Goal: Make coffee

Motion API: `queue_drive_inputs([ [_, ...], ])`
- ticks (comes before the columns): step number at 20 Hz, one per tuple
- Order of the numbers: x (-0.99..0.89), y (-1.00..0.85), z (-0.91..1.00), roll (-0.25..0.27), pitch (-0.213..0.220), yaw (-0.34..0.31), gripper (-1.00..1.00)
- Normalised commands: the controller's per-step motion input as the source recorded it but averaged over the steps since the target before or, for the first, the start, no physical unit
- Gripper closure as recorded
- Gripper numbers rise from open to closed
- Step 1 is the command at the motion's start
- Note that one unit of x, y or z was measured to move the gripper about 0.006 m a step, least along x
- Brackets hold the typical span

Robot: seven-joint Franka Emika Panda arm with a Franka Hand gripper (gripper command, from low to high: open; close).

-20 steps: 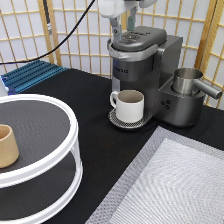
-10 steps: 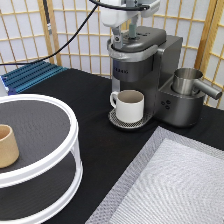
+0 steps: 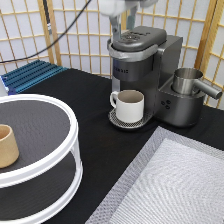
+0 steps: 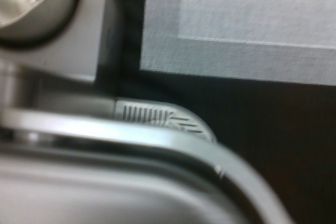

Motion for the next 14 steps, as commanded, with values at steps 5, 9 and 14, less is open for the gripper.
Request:
queue_drive_inputs([
  [5,-0.04,-1.0,0.32,0.1,-0.11,0.0,-1.0],
  [9,-0.03,-1.0,0.0,0.109,-0.082,0.0,-1.0],
  [14,-0.28,-0.55,-0.26,0.07,-0.036,-0.01,-1.0],
])
